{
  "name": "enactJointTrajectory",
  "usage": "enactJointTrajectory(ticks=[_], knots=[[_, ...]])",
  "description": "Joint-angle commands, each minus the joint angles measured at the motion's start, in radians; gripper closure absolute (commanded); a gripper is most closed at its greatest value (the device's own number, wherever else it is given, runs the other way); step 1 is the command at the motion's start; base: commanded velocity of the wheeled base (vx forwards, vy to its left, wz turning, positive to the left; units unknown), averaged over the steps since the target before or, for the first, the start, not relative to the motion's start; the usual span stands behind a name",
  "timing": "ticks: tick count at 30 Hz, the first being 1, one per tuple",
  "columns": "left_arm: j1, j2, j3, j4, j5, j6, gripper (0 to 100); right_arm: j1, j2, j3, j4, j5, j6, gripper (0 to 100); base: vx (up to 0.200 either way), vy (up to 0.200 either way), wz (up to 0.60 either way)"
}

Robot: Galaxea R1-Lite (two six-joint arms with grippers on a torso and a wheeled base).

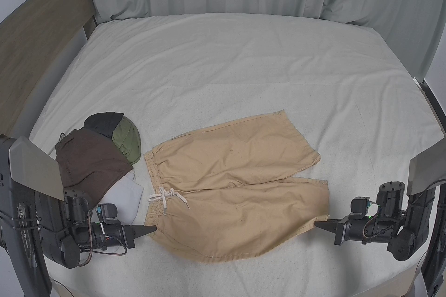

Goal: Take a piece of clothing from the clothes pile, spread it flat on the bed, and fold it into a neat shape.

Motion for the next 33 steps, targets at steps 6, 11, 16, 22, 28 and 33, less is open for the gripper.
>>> enactJointTrajectory(ticks=[6,11,16,22,28,33], knots=[[0.000,-0.004,-0.011,-0.001,0.000,-0.001,100,-0.007,-0.011,-0.018,-0.002,0.003,0.002,100,0.000,0.000,0.00],[0.005,-0.005,-0.034,-0.001,0.001,-0.008,100,-0.014,-0.039,-0.024,-0.002,0.003,0.020,100,0.000,0.000,0.00],[0.008,-0.007,-0.061,-0.001,0.011,-0.030,100,-0.009,-0.074,-0.041,0.000,0.003,0.051,100,0.000,0.000,0.00],[0.006,-0.015,-0.064,-0.001,0.012,-0.051,100,-0.012,-0.077,-0.043,0.000,0.003,0.051,100,0.000,0.000,0.00],[0.006,-0.051,-0.066,-0.001,0.012,-0.103,100,-0.017,-0.085,-0.055,-0.002,0.003,0.052,100,0.000,0.000,0.00],[0.006,-0.064,-0.071,-0.001,0.012,-0.134,100,-0.015,-0.110,-0.061,0.000,0.002,0.071,100,0.000,0.000,0.00]])
